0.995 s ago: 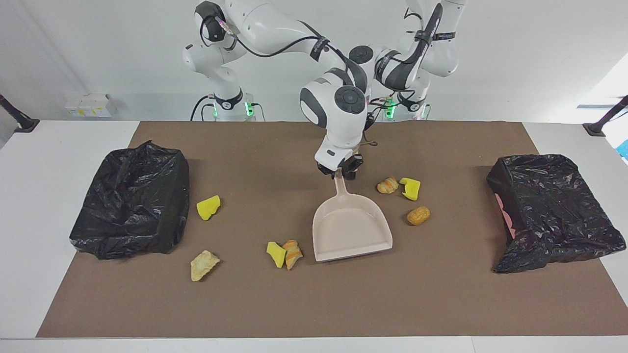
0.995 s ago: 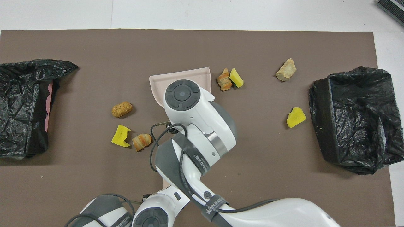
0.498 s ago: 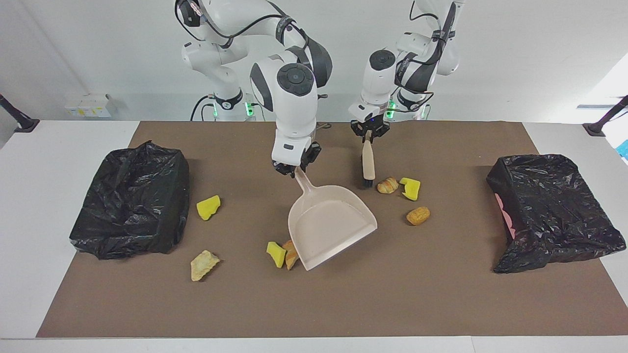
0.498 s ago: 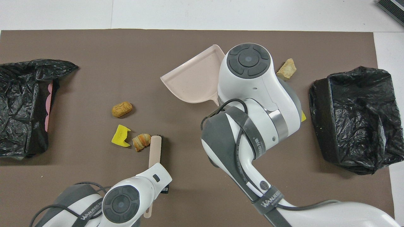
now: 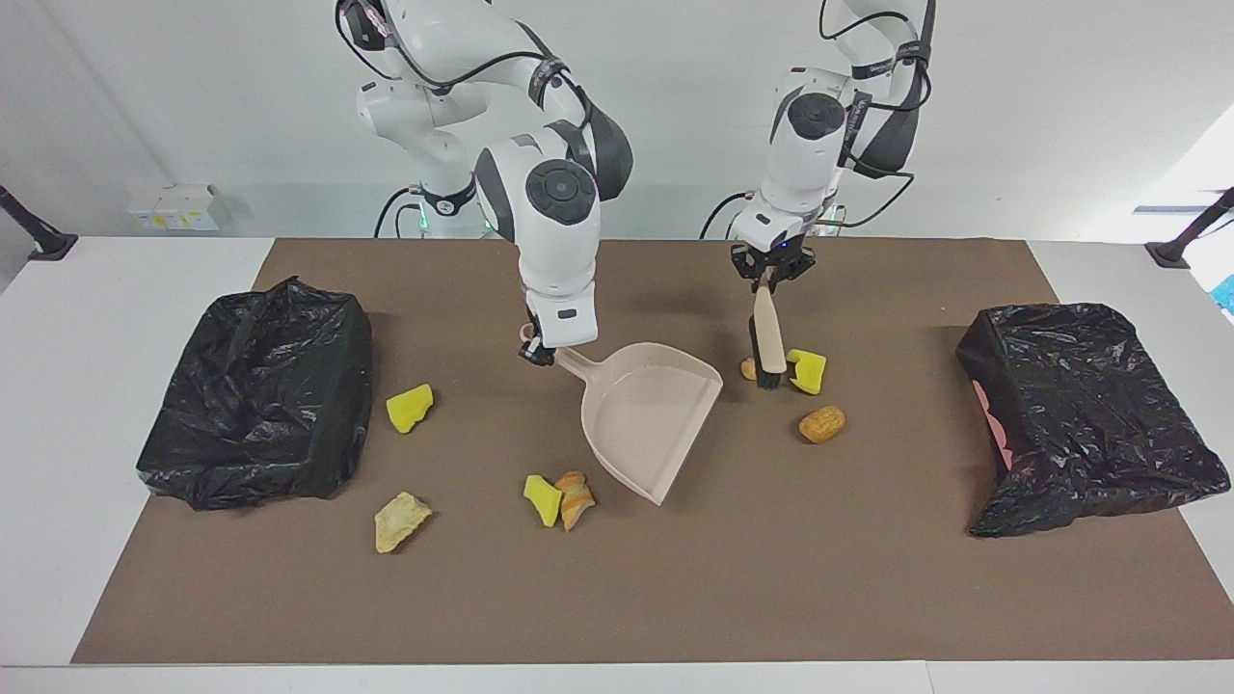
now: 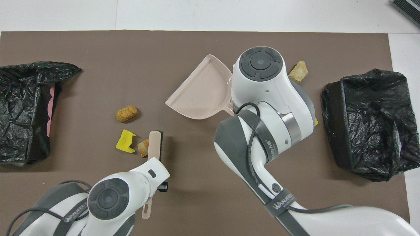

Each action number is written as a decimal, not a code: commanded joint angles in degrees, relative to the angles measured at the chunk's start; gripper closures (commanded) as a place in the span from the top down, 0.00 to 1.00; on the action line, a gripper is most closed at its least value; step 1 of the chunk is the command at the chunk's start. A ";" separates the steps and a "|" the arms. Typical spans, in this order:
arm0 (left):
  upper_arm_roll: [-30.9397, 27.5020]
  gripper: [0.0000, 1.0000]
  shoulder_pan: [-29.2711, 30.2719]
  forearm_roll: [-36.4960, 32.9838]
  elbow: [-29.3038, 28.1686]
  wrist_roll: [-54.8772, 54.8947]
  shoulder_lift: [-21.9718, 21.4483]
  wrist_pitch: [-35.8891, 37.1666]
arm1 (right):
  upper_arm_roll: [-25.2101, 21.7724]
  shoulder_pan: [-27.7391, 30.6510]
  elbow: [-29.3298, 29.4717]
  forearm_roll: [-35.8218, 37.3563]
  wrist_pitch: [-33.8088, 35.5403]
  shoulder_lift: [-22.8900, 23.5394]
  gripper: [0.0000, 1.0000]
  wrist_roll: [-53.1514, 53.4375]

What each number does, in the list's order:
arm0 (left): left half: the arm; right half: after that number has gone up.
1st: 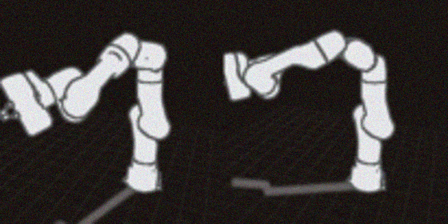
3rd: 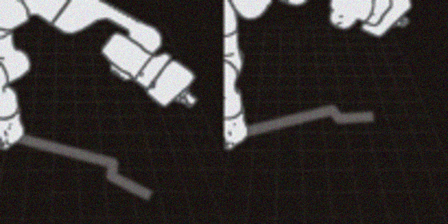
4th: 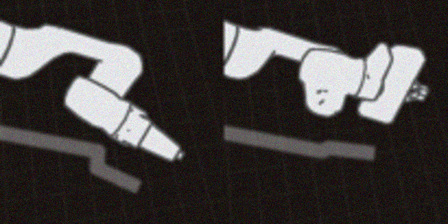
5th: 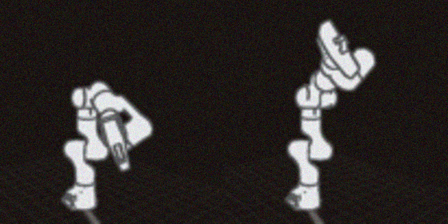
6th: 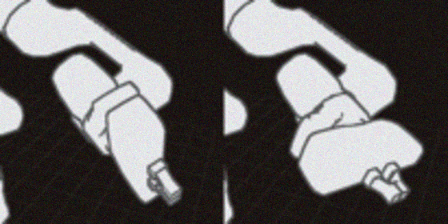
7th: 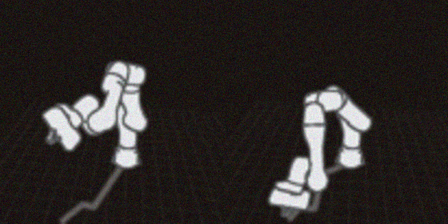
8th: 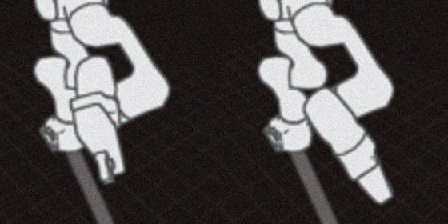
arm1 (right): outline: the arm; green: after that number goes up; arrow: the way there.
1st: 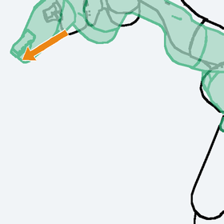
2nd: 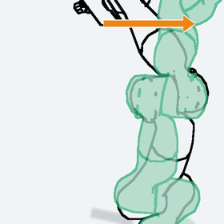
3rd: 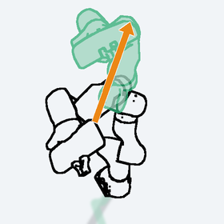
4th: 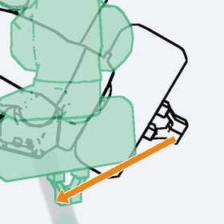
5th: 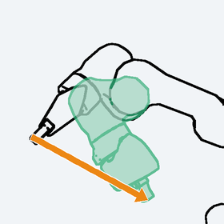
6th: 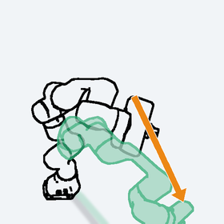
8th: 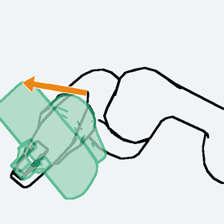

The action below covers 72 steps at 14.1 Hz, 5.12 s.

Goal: Sweep and dump trash in bin
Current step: 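Lift the dustpan with the right gripper while the left gripper grasps the brush, then sweep the chunks into the dustpan with the brush in the left gripper, then carry the dustpan to the nearer black bag with the right gripper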

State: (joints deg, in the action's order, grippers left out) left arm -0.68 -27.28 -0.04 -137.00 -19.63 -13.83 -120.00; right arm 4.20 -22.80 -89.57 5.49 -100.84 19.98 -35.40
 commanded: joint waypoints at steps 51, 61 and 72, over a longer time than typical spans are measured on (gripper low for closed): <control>-0.11 0.00 0.31 1.01 23.09 0.99 22.80 1.61 | 0.72 -5.59 -9.31 9.45 -11.31 1.20 0.00 -8.20; -0.28 0.00 -4.19 16.65 19.66 3.98 20.16 -0.24 | 0.72 -5.59 -8.96 9.45 -10.43 1.20 0.00 -8.19; -0.29 0.00 -1.36 7.51 12.73 0.92 13.22 3.63 | 0.72 5.64 -8.78 2.70 -10.34 -5.82 0.00 -19.85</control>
State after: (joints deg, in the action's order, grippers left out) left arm -1.06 -27.88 8.87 -119.69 -16.56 3.35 -116.03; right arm 4.38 -21.92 -97.46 12.09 -111.68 17.88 -49.64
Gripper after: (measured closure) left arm 0.744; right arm 0.678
